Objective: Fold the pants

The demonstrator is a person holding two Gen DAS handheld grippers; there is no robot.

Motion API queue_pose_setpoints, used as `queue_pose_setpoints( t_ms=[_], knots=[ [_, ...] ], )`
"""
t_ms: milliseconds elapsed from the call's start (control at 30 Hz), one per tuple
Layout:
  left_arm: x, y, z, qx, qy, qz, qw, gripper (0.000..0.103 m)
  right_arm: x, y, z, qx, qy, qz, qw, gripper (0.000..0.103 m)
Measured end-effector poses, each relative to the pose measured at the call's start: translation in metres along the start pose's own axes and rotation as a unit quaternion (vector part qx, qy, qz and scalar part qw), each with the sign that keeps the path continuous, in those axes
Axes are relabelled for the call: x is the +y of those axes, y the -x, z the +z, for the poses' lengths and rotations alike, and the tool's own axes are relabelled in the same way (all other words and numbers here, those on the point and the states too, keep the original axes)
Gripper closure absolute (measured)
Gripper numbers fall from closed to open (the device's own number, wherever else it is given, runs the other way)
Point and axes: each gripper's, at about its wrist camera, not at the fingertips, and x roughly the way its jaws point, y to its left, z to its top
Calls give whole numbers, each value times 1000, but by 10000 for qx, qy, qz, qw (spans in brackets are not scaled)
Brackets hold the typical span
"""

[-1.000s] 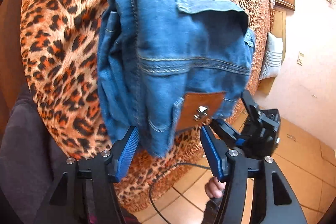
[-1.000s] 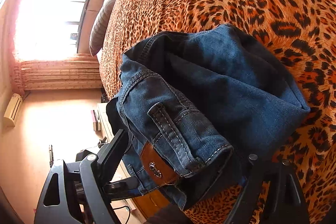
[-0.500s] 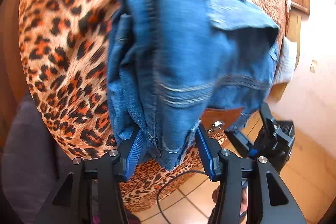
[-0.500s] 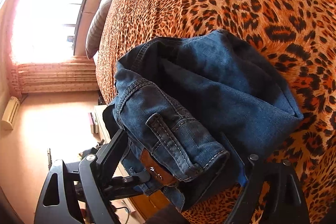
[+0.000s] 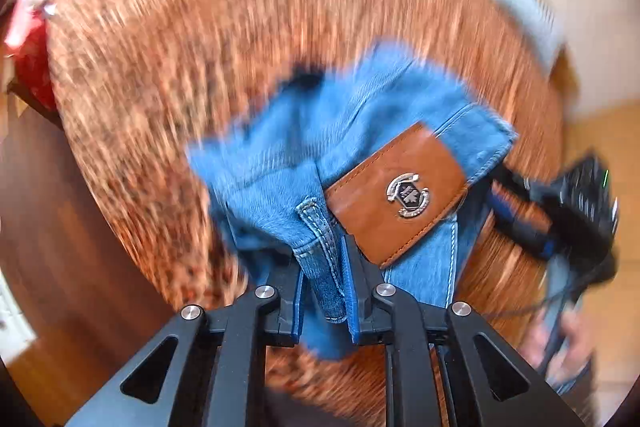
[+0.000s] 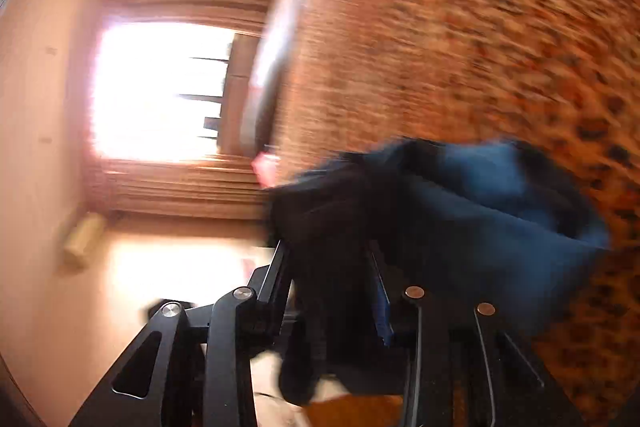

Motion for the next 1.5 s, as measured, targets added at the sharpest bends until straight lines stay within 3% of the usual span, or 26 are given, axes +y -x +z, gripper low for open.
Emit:
queue_pose_setpoints(
  t_ms=[33, 67, 100, 133, 200, 267, 367, 433, 500, 600, 633, 667, 700, 767, 833, 900, 1033, 1100, 1133, 1300, 1367, 1400, 1433, 1500],
  knots=[
    [11, -17, -6, 391, 75, -48, 9992, 88, -21, -7, -7, 202, -69, -496, 9985, 63],
    [27, -32, -18, 728, 343, -367, 9961, 88, -34, -12, -12, 325, -202, -703, 9968, 63],
    [38, -34, -25, 781, 539, -588, 9937, 88, -43, -14, -17, 395, -348, -718, 9960, 63],
    [45, -31, -27, 738, 622, -726, 9927, 88, -47, -14, -20, 421, -441, -616, 9962, 63],
    [66, -16, -27, 609, 779, -1145, 9885, 84, -50, -8, -26, 343, -557, -210, 9976, 51],
    [100, 3, -36, 568, 1120, -1578, 9795, 71, -47, -3, -29, 270, -504, -107, 9983, 18],
    [141, 25, -33, 289, 1768, -1860, 9661, 54, -51, 10, -26, 186, -459, 29, 9988, 17],
    [127, 22, -21, 180, 2083, -2040, 9564, 48, -53, 19, -27, 193, -410, -99, 9989, 17],
    [156, 21, -23, 219, 2218, -2086, 9523, 43, -51, 26, -27, 163, -217, -291, 9992, 17],
    [173, -1, -26, 626, 2393, -2125, 9453, 46, -55, 32, -23, 226, -262, -307, 9989, 16],
    [174, -10, -24, 735, 2377, -2030, 9470, 54, -54, 33, -22, 226, -285, -314, 9988, 15],
    [171, -16, -20, 745, 2298, -1931, 9510, 90, -60, 43, -21, 203, -265, -333, 9989, 14],
    [171, -19, -14, 786, 2236, -1882, 9531, 96, -65, 51, -21, 185, -239, -382, 9988, 13],
    [160, -25, -18, 773, 2398, -1974, 9474, 96, -71, 56, -23, 176, -286, -382, 9987, 13],
    [162, -21, -26, 865, 2506, -2370, 9346, 96, -76, 67, -27, 153, -344, -343, 9987, 13],
    [154, -22, -37, 932, 2489, -2605, 9282, 96, -71, 70, -36, 123, -352, -321, 9988, 12],
    [166, -45, -54, 1170, 2618, -2343, 9289, 96, -79, 72, -36, 56, -411, -362, 9985, 9],
    [187, -64, -62, 1423, 2974, -2346, 9145, 95, -80, 68, -33, 33, -482, -358, 9982, 9],
    [197, -65, -69, 1460, 3060, -2338, 9112, 95, -81, 68, -31, 41, -485, -371, 9981, 9],
    [218, -60, -78, 1389, 3076, -2180, 9157, 90, -71, 67, -19, 29, -316, -479, 9983, 9],
    [216, -59, -84, 1404, 3194, -2255, 9096, 87, -66, 64, -14, 80, -215, -538, 9983, 8],
    [207, -57, -95, 1436, 3179, -2192, 9112, 73, -62, 63, -13, 107, -143, -592, 9981, 8],
    [201, -56, -100, 1420, 3178, -2083, 9140, 66, -60, 61, -11, 139, -81, -622, 9979, 7],
    [201, -54, -104, 1364, 3159, -2075, 9157, 64, -56, 53, -5, 252, 112, -776, 9966, 7]
  ],
)
